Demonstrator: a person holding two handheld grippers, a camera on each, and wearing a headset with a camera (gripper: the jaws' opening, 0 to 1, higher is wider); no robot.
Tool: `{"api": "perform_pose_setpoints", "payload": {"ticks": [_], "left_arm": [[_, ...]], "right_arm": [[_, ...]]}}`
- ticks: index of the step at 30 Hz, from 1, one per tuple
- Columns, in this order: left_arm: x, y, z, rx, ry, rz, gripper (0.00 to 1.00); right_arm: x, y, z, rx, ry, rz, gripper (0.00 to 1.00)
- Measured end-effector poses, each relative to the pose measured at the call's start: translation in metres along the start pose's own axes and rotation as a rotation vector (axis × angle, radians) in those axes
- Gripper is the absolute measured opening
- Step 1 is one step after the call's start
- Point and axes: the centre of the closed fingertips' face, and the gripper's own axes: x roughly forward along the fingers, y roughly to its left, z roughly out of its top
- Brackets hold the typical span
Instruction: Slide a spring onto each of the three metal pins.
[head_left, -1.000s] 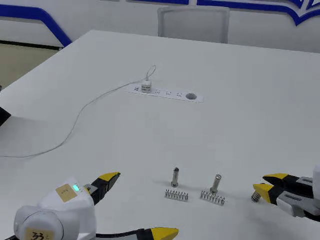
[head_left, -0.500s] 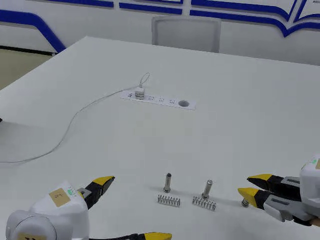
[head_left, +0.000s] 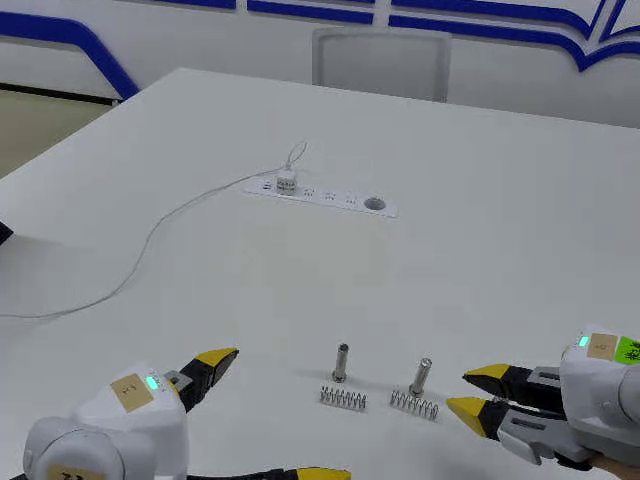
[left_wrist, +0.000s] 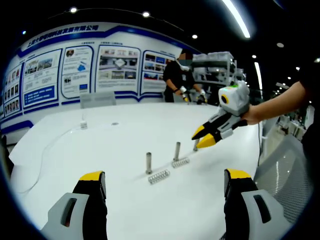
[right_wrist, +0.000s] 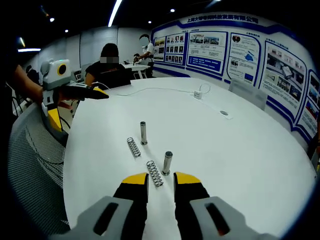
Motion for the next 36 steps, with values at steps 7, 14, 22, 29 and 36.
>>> {"api": "perform_pose_setpoints", "payload": {"ticks": [7, 14, 22, 29, 36], "left_arm": [[0.0, 0.001, -0.003, -0.002, 0.011, 0.002, 1.0], [-0.001, 0.002, -0.004, -0.011, 0.016, 0.009, 1.0], [-0.001, 0.003, -0.008, -0.018, 0.032, 0.012, 1.0], [0.0, 0.003, -0.01, -0.019, 0.041, 0.013, 1.0], [0.0, 0.002, -0.011, -0.017, 0.047, 0.008, 1.0]], "right_arm": [[0.014, 0.006, -0.005, -0.008, 0.016, 0.035, 0.2], [0.034, 0.01, -0.016, -0.029, 0.064, 0.062, 0.2], [0.046, 0.008, -0.025, -0.048, 0.102, 0.085, 0.2], [0.052, 0.012, -0.031, -0.043, 0.125, 0.106, 0.2], [0.051, 0.014, -0.035, -0.046, 0.137, 0.128, 0.17]]}}
